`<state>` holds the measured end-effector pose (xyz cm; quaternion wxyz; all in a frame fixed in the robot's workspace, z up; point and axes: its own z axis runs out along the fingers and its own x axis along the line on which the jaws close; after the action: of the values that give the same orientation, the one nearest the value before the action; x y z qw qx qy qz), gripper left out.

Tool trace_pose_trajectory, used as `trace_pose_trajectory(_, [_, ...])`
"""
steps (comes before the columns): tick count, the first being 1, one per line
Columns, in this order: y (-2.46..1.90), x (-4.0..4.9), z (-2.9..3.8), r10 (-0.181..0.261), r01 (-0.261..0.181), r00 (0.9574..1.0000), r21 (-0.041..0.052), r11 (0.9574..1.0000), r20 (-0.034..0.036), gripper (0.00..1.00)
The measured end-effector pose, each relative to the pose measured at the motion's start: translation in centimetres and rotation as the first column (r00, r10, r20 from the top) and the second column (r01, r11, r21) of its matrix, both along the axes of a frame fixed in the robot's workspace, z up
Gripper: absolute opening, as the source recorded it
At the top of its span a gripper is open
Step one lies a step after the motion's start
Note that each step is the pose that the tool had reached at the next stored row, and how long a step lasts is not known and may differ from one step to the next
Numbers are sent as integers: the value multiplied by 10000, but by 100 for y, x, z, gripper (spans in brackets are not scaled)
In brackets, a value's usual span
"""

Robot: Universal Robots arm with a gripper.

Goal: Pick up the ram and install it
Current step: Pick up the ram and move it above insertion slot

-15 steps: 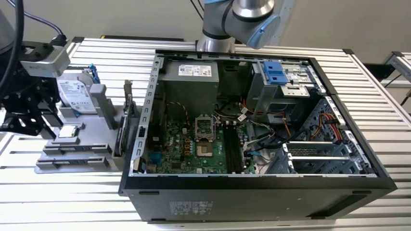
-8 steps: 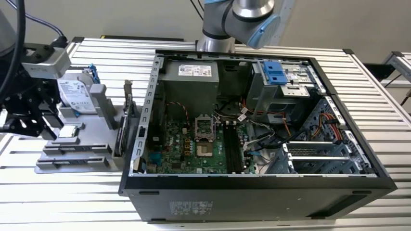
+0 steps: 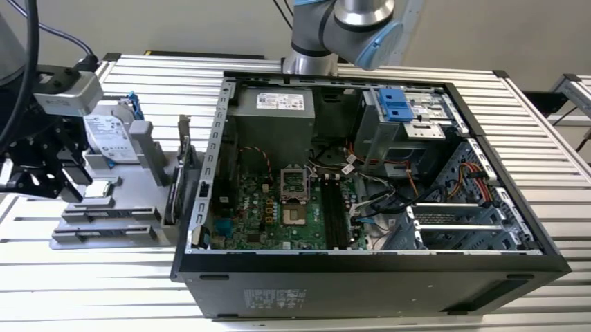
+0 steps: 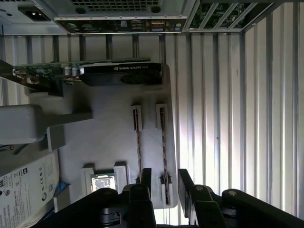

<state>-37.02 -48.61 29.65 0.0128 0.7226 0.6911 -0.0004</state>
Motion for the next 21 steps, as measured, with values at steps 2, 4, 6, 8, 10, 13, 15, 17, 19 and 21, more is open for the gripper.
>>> trace_pose_trajectory(2, [0, 0, -7, 0, 0, 10000, 0, 10000, -1, 100])
trace_pose_trajectory(4, [0, 0, -15, 0, 0, 10000, 0, 10000, 0, 100])
trace_pose_trajectory(6, [0, 0, -23, -1, 1, 10000, 0, 10000, 0, 100])
trace_pose_trajectory(8, [0, 0, -31, 0, 0, 10000, 0, 10000, 0, 100])
trace_pose_trajectory(10, [0, 0, -39, 0, 0, 10000, 0, 10000, 0, 100])
trace_pose_trajectory(13, [0, 0, -51, 0, 0, 10000, -1, 10000, -1, 100])
trace_pose_trajectory(15, [0, 0, -60, 0, 0, 10000, 0, 10000, 0, 100])
trace_pose_trajectory(17, [0, 0, -68, 0, 0, 10000, 0, 10000, 1, 100])
trace_pose_trajectory(19, [0, 0, -76, 0, 0, 10000, 0, 10000, 0, 100])
trace_pose_trajectory(21, [0, 0, -85, 0, 0, 10000, 0, 10000, 0, 100])
